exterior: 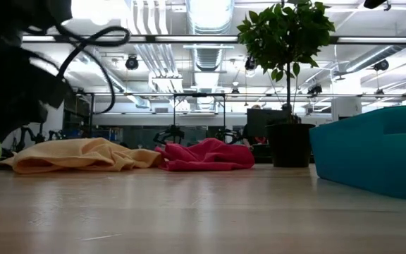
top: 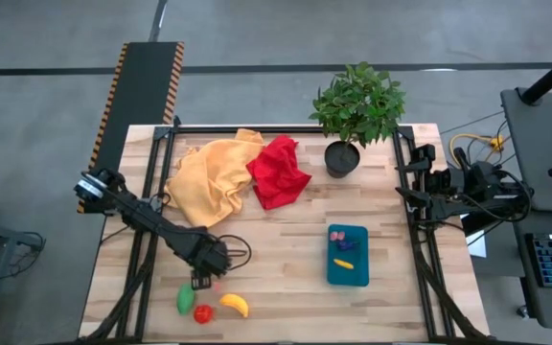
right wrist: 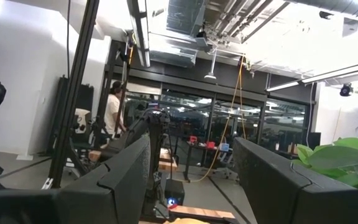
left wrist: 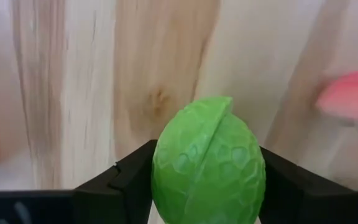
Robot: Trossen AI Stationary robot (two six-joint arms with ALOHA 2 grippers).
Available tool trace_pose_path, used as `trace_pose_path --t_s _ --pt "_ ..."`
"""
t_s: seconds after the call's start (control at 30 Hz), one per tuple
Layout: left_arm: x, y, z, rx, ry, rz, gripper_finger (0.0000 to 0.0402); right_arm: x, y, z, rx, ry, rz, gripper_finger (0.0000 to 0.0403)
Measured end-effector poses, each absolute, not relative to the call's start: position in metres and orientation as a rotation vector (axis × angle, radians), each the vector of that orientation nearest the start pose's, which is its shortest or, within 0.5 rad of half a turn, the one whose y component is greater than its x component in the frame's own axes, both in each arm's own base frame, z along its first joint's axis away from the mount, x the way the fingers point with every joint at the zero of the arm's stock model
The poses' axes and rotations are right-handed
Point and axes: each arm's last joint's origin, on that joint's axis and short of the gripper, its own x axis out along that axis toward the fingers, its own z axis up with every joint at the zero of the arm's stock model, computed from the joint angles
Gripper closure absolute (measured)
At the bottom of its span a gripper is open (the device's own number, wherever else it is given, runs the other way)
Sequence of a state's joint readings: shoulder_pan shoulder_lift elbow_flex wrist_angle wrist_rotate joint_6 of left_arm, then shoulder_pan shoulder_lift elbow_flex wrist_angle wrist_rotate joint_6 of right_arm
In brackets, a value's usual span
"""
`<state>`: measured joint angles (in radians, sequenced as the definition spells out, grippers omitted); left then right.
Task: Pick and placing Produce into tupperware
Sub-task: Put the melon into the blue bin
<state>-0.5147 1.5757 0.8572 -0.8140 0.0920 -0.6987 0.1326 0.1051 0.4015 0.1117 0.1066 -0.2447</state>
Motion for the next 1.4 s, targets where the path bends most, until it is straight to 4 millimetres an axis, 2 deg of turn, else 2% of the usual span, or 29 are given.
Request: trace_pose_path --t_s 0.17,0.37,0.7,0.93,1.13,1.4 --pt "0.229 -0.121 0.168 -0.166 1.519 0.055 0.0204 0.063 0.005 0.299 -0.195 -0.41 -0.025 0.0179" --pt "0.257 -0.106 0.19 -0.083 1.358 0.074 0.0203 0.062 0.005 0.3 -0.215 -0.417 -0.03 0.0179" --pt "0.314 -0.081 0.22 0.056 0.891 0.029 0.0203 0.062 0.005 0.301 -0.218 -0.429 -0.033 0.0179" --pt "0.342 -0.063 0.239 0.164 0.587 0.012 0.0203 0.062 0.005 0.301 -0.217 -0.433 -0.034 0.0179" --pt "0.368 -0.049 0.232 0.217 0.484 0.035 0.0203 0.061 0.005 0.301 -0.217 -0.436 -0.034 0.0179" --pt "0.431 -0.053 0.218 0.286 0.477 -0.037 0.0203 0.061 0.005 0.301 -0.217 -0.435 -0.034 0.0179"
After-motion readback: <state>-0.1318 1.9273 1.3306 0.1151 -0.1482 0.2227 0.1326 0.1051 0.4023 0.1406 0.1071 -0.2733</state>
